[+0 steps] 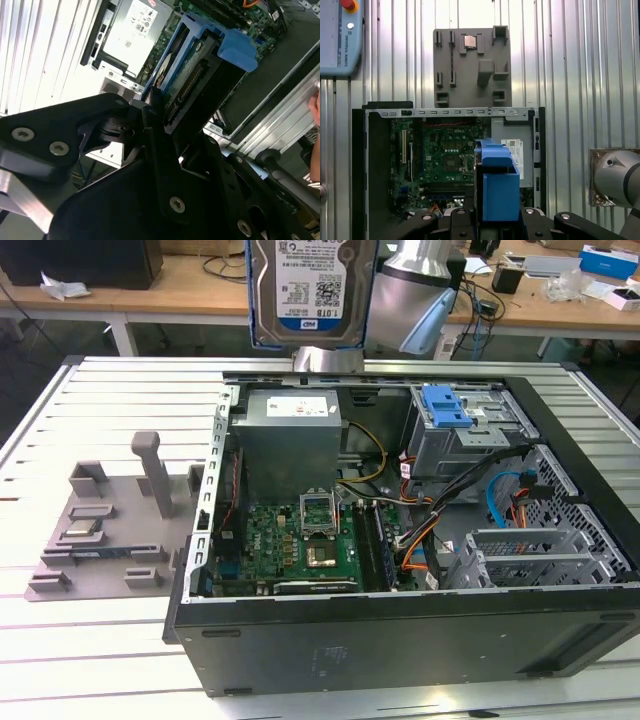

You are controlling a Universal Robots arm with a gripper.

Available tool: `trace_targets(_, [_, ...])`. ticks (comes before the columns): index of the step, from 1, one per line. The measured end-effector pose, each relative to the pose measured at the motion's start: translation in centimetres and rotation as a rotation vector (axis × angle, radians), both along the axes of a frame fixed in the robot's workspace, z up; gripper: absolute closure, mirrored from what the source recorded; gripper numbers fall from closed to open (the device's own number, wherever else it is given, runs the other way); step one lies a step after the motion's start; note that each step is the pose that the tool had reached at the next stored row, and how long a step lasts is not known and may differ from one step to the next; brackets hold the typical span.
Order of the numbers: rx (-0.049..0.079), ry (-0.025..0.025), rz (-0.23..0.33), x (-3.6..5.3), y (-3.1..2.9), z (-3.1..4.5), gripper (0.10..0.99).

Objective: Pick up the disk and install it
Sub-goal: 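Pick up the disk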

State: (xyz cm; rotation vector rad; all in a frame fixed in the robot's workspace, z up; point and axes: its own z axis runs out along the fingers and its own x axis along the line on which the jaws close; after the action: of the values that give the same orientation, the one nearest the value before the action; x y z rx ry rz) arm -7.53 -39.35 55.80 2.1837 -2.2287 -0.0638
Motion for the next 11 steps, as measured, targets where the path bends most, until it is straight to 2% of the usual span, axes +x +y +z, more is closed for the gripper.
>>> trace_targets(2, [0.000,0.0000,0.000,0.00,-0.51,-0.02,0.725])
trace_targets(6, [0.000,0.0000,0.000,0.00,-2.54,-0.10,0.725])
trace_targets(9, [0.000,0.0000,0.000,0.00,-3.54,-0.14,0.725])
trace_targets(11, [0.000,0.0000,0.000,0.00,-4.01,-0.16,0.725])
